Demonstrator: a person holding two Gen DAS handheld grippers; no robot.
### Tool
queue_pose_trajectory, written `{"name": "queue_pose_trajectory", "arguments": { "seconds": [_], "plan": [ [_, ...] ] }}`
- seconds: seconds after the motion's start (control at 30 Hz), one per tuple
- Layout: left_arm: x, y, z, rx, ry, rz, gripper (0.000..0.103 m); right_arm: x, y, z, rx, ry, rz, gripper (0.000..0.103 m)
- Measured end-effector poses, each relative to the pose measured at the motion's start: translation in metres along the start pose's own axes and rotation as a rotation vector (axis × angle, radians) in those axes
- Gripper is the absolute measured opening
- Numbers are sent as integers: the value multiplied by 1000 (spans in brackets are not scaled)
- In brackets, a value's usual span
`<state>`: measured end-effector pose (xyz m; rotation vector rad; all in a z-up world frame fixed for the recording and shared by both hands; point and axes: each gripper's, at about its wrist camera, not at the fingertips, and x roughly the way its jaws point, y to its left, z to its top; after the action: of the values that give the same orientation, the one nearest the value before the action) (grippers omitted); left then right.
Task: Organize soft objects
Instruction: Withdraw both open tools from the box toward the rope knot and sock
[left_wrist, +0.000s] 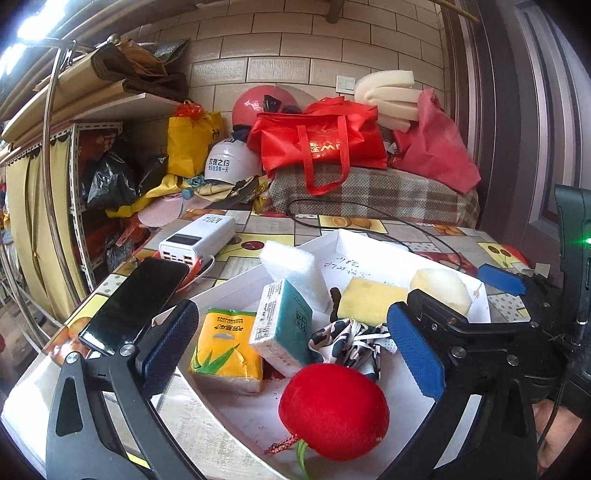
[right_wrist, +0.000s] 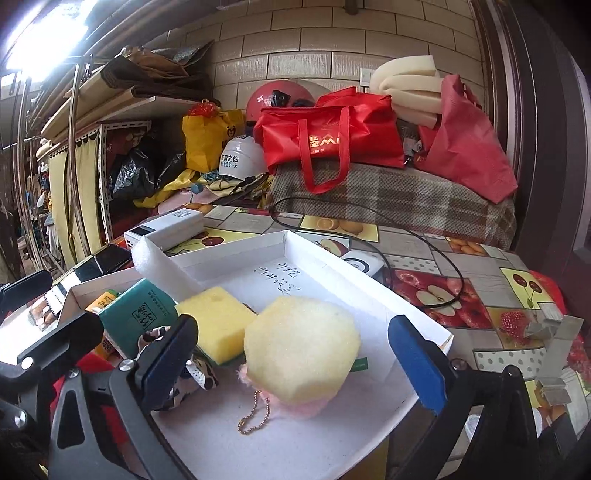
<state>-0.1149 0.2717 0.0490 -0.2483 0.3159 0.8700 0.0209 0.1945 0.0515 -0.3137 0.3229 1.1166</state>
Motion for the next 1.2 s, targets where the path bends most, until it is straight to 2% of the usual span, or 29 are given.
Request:
{"name": "queue_pose_trajectory", "arguments": {
  "seconds": [0.33, 0.53, 0.67, 0.77, 0.9, 1.07, 1.2],
  "plan": [
    [-11, 0, -2, -8, -45, 20, 103, -22, -7, -9, 63, -37, -33, 103],
    [-19, -6, -5, 12, -58, 32, 103, -51, -20, -21, 132, -89, -27, 103],
    [-24, -14, -8, 40, -66, 35, 103, -77, -19, -33, 87, -110, -10, 103],
    [-28, -19, -10, 49, -71, 27, 103, -102, -24, -42, 54, -152, -38, 103],
    [-38, -25, -14, 53, -82, -12, 103, -132, -49, -55, 80, -182, -216, 103],
    [-53, -52, -20, 108, -88, -97, 103, -160, -105, -71, 103, -186, -292, 103],
    [-64, -82, -26, 170, -70, -195, 103, -162, -162, -85, 187, -39, -287, 103]
  ]
}}
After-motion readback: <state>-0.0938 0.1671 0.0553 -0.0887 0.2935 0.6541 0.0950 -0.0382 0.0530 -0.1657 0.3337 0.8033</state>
